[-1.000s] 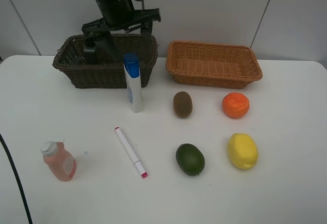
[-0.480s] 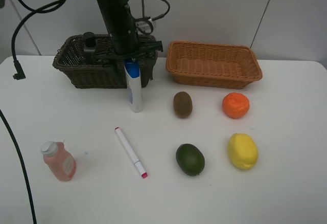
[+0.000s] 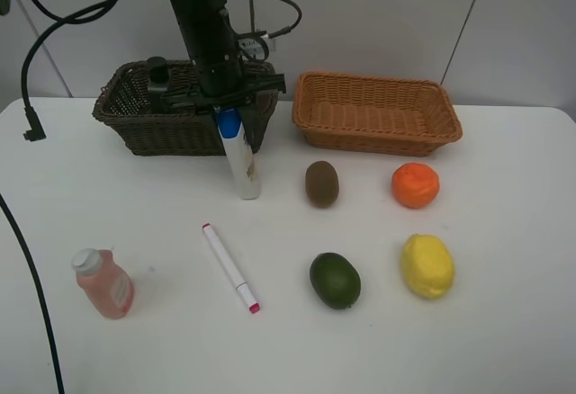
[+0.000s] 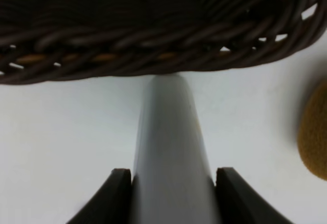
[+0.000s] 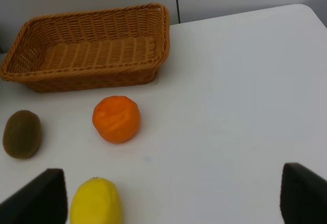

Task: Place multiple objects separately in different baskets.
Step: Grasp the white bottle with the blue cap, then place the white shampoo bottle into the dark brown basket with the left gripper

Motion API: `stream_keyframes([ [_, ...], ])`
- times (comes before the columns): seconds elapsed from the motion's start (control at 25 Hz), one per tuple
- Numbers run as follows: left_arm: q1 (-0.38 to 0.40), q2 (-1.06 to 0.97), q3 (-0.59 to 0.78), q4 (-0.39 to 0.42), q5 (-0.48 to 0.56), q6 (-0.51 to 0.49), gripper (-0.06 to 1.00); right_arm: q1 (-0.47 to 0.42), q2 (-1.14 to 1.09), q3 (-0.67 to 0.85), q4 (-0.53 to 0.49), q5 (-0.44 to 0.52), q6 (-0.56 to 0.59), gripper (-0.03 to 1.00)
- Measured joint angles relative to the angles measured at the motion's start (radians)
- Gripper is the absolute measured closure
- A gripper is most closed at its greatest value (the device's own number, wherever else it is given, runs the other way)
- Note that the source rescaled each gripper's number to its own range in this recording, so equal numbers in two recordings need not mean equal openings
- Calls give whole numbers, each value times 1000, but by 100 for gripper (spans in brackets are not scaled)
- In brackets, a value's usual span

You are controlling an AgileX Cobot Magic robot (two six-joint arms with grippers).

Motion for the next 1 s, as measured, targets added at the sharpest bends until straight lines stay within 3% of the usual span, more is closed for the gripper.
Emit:
stream_keyframes([
  [0.16,1,-42,-25,-5,1,36,62,0,0,0,0,0,0,0],
  [0.48,66,-103,-346,-18,1,125,62,0,0,0,0,0,0,0],
  [0.72,166,-18,-368,-3,1,134,62,0,0,0,0,0,0,0],
  [1.0,195,90,-368,24,0,226,62,0,0,0,0,0,0,0],
])
